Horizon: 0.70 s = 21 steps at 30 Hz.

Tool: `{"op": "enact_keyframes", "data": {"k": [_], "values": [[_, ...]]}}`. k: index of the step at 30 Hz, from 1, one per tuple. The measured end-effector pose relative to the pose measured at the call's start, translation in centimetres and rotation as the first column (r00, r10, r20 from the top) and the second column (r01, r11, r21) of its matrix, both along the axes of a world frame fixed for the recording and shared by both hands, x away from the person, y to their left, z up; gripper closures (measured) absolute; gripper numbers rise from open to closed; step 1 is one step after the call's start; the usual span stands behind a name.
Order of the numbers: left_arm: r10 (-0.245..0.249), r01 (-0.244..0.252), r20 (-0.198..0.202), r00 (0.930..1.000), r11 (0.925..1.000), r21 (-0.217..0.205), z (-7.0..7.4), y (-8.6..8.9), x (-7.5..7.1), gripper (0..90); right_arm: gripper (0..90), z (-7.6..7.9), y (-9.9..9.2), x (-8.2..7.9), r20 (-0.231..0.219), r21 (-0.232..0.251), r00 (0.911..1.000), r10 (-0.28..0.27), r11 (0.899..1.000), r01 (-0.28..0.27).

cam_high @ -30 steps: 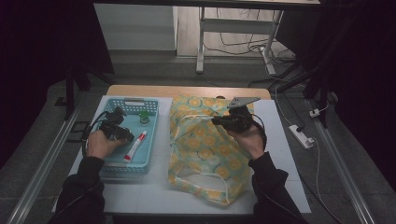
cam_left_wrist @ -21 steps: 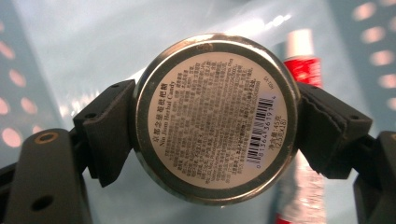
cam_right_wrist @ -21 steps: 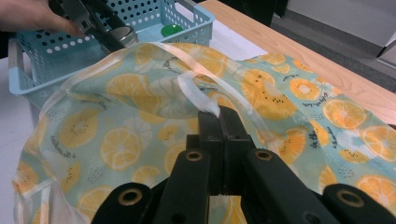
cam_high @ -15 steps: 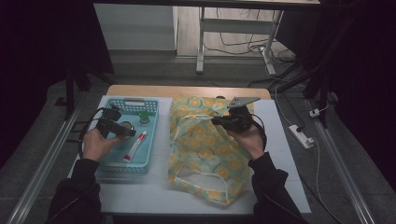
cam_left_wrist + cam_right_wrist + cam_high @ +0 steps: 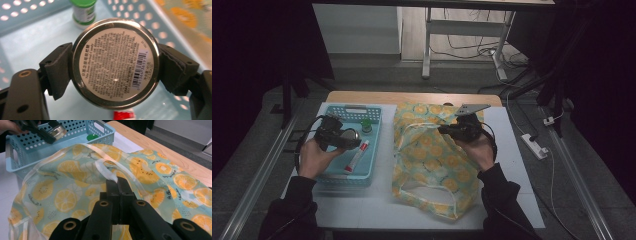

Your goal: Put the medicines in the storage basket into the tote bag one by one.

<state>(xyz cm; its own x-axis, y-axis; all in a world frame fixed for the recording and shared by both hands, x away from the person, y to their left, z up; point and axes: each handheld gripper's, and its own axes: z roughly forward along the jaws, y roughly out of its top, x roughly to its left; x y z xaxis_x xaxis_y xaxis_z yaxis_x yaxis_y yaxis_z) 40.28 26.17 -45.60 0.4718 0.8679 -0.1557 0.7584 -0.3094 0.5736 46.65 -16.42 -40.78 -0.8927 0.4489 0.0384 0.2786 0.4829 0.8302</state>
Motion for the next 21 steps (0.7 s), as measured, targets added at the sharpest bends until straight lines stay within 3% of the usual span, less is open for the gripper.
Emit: {"op": "enact_keyframes", "data": {"k": [7, 16, 21], "values": [[-0.042, 0.042, 0.044, 0.9981, 0.9991, -0.004, 1.0, -1.1, -1.2, 20.2, 90.0, 0.0, 0.0, 0.0, 0.000, 0.000, 1.0000, -0.002, 1.000, 0.002], [-0.097, 0.101, 0.082, 0.9919, 0.9937, -0.049, 2.1, -2.6, -2.5, 20.2, 90.0, 0.0, 0.1, 0.0, 0.001, -0.002, 1.0000, 0.000, 1.000, 0.000], [-0.131, 0.135, 0.096, 0.9867, 0.9902, -0.036, 2.4, -3.7, -3.0, 20.2, 90.0, -0.1, 0.1, 0.0, 0.001, -0.003, 1.0000, 0.001, 1.000, -0.001]]}}
